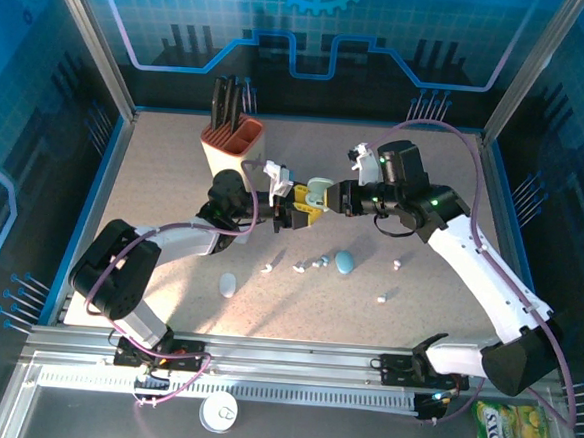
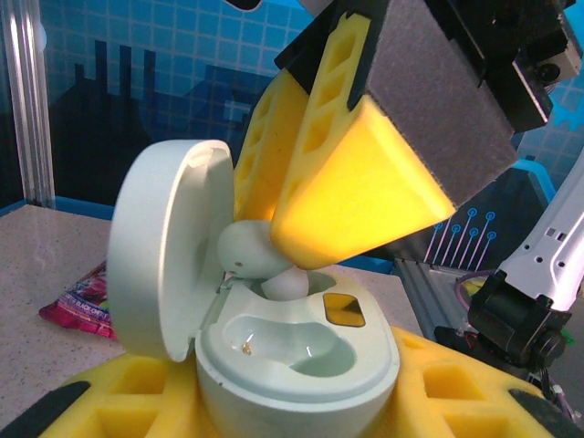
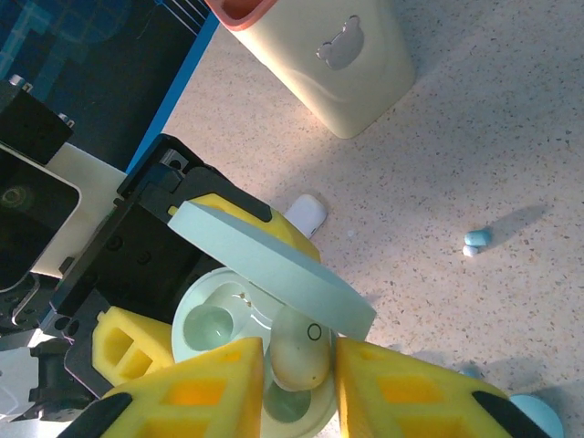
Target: Insert wireless bluetooth earbuds into charging case
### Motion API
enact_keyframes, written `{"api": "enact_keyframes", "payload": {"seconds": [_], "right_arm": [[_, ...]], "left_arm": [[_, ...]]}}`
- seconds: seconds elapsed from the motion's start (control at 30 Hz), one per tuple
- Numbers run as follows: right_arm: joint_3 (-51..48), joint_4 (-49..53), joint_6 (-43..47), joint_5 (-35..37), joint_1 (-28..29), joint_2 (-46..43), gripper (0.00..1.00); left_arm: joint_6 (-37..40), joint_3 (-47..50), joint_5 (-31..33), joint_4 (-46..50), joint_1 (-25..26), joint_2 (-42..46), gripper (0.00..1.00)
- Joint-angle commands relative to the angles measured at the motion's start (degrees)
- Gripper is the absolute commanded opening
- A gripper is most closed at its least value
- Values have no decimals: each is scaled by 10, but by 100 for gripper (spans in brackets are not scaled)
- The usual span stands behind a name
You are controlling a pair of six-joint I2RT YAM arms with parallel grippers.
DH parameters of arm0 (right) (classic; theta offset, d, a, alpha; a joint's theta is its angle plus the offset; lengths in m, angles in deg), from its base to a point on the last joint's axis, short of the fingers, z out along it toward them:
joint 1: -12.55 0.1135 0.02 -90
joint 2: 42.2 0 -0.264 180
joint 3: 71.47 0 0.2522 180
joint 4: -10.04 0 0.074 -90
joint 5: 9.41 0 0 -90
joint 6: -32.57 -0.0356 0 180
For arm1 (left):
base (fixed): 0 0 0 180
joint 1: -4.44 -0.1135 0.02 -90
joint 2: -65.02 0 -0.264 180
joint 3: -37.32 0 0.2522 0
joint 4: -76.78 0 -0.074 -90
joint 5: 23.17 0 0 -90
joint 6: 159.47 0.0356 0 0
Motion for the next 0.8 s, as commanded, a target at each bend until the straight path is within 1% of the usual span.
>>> {"api": "enact_keyframes", "payload": {"seconds": [0.0, 0.13, 0.23, 0.43, 0.57, 0.77], "right_arm": [[13, 1, -2, -5, -6, 3, 25], [16, 5, 4, -2, -6, 1, 22], [19, 13, 12, 2, -5, -5, 22], [27, 49, 50, 15, 6, -8, 22], [32, 69, 73, 31, 14, -6, 22], [27, 68, 85, 37, 22, 8, 22]], "left_arm": [[10, 4, -11, -13, 0, 20, 34], [11, 6, -11, -13, 0, 20, 34], [13, 7, -10, -10, 0, 19, 34], [41, 7, -5, 17, 0, 17, 35], [36, 6, -6, 9, 0, 12, 34], [32, 3, -10, 8, 0, 14, 34]]}}
